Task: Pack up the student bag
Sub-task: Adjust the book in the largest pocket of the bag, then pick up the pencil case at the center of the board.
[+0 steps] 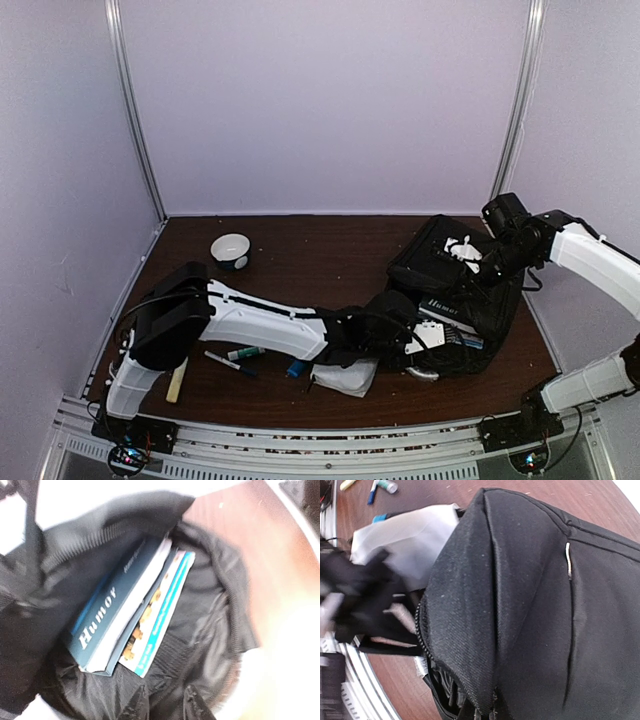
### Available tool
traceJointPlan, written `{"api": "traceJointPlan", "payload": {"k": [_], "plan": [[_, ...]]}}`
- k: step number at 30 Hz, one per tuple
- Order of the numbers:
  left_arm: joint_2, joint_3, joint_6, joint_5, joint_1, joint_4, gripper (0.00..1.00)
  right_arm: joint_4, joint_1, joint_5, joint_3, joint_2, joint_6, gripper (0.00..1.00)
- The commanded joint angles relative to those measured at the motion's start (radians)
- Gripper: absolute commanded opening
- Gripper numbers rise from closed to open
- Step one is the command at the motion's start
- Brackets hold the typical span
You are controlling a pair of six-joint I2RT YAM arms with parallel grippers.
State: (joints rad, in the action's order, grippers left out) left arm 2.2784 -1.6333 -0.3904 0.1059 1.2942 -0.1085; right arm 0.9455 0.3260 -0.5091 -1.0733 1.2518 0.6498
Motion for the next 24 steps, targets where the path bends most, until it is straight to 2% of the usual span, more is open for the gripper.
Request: {"api": "traceJointPlan", "payload": {"k": [1, 5, 8, 11, 13, 16, 18, 22, 24], "plan": [[-0.122, 0.073, 0.071, -0.036, 0.018, 0.036, 0.28, -0.13, -0.047, -0.03, 0.006, 0.004, -0.007, 0.0], [-0.265, 0.277, 0.183, 0.054, 0.023, 0.044, 0.27, -0.121, -0.047, -0.022, 0.04, 0.018, 0.025, 0.0], [-0.382, 0.419, 0.324, 0.148, 0.022, 0.066, 0.31, -0.141, -0.045, -0.049, 0.09, 0.019, 0.031, 0.0], [-0.467, 0.452, 0.472, 0.247, 0.015, 0.249, 0.43, -0.128, -0.041, -0.055, 0.087, 0.028, 0.047, 0.0], [-0.515, 0.455, 0.582, 0.238, -0.013, 0.342, 0.47, -0.136, -0.038, -0.054, 0.087, 0.03, 0.048, 0.0], [-0.587, 0.485, 0.726, 0.152, -0.087, 0.435, 0.51, -0.141, -0.028, -0.045, 0.087, 0.028, 0.046, 0.0], [-0.631, 0.521, 0.801, 0.065, -0.146, 0.439, 0.52, -0.147, -0.021, -0.038, 0.092, 0.024, 0.041, 0.0], [-0.662, 0.567, 0.897, -0.153, -0.253, 0.377, 0.54, -0.166, -0.017, -0.014, 0.103, 0.01, 0.022, 0.0], [-0.655, 0.604, 0.942, -0.323, -0.3, 0.285, 0.55, -0.175, -0.016, 0.008, 0.102, 0.011, 0.011, 0.0]]}}
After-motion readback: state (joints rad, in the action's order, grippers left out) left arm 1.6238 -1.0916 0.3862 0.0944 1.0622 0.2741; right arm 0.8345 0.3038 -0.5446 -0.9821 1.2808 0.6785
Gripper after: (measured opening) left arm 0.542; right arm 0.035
